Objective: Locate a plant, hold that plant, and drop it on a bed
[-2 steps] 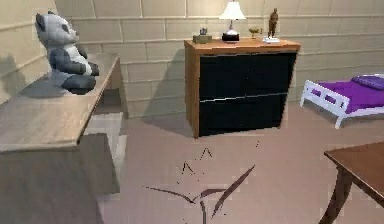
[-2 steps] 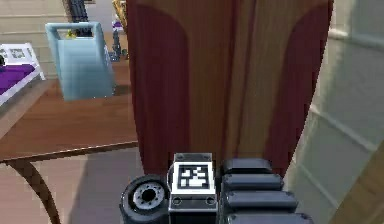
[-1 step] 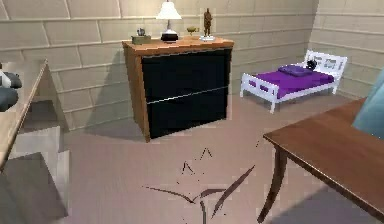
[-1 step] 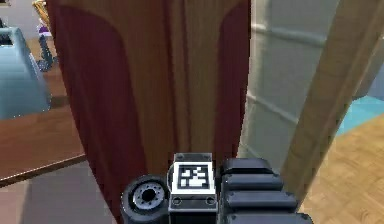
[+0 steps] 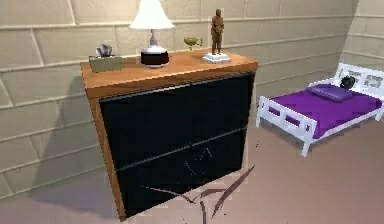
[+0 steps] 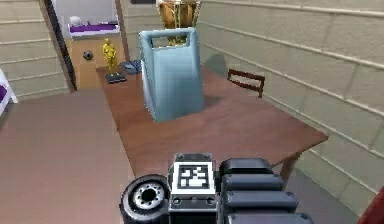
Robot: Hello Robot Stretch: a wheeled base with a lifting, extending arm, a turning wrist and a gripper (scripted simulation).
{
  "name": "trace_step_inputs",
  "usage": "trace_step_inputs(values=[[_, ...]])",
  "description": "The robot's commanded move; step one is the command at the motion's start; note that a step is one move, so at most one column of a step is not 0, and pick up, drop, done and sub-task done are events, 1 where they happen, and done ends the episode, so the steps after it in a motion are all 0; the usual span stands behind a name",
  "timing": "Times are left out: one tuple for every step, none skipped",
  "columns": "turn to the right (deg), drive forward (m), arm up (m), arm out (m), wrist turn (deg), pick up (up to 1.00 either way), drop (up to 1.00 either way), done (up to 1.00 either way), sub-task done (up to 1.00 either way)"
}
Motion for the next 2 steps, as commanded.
trace_step_inputs(values=[[9.0,0.0,0.0,0.0,0.0,0.0,0.0,0.0,0.0],[0.0,0.55,0.0,0.0,0.0,0.0,0.0,0.0,0.0]])
